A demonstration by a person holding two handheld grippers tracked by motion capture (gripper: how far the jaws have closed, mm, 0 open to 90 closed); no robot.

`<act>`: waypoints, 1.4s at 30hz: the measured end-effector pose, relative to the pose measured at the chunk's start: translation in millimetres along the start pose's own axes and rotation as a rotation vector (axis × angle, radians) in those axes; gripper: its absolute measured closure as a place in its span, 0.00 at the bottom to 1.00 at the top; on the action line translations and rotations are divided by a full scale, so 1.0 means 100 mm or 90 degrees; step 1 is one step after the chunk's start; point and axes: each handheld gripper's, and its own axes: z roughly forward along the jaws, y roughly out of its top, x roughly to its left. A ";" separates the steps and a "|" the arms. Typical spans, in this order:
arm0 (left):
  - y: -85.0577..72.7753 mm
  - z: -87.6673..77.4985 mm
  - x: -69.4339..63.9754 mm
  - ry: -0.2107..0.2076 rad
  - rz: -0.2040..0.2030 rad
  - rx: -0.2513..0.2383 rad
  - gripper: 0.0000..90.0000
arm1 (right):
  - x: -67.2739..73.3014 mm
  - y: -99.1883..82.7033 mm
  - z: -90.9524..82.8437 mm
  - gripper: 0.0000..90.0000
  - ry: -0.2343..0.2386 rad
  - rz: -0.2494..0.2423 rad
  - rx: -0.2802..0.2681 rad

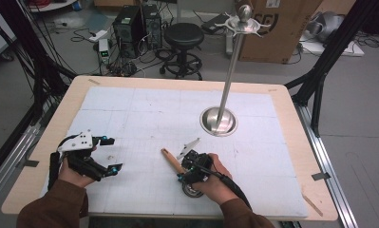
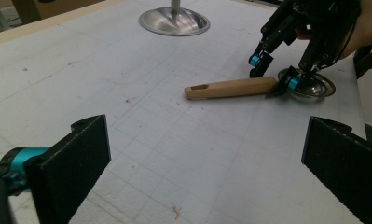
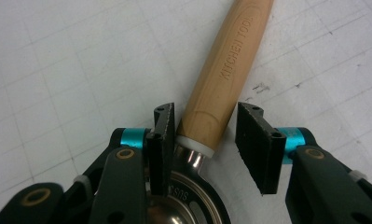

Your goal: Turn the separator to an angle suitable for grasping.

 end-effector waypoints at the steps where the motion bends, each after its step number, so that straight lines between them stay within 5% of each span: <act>1: 0.00 0.00 0.00 0.000 0.000 0.000 0.02 | 0.00 0.00 0.00 0.64 0.000 0.000 0.000; 22: 0.00 0.00 0.00 0.001 0.002 0.000 0.02 | 0.04 0.06 -0.04 0.72 0.005 -0.059 0.040; 28: 0.00 0.00 0.00 0.000 0.002 0.001 0.02 | 0.05 0.08 -0.08 0.76 -0.034 -0.097 0.069; 42: 0.00 -0.01 0.00 0.002 0.003 0.001 0.02 | -0.10 -0.07 -0.17 0.77 -0.039 -0.078 0.071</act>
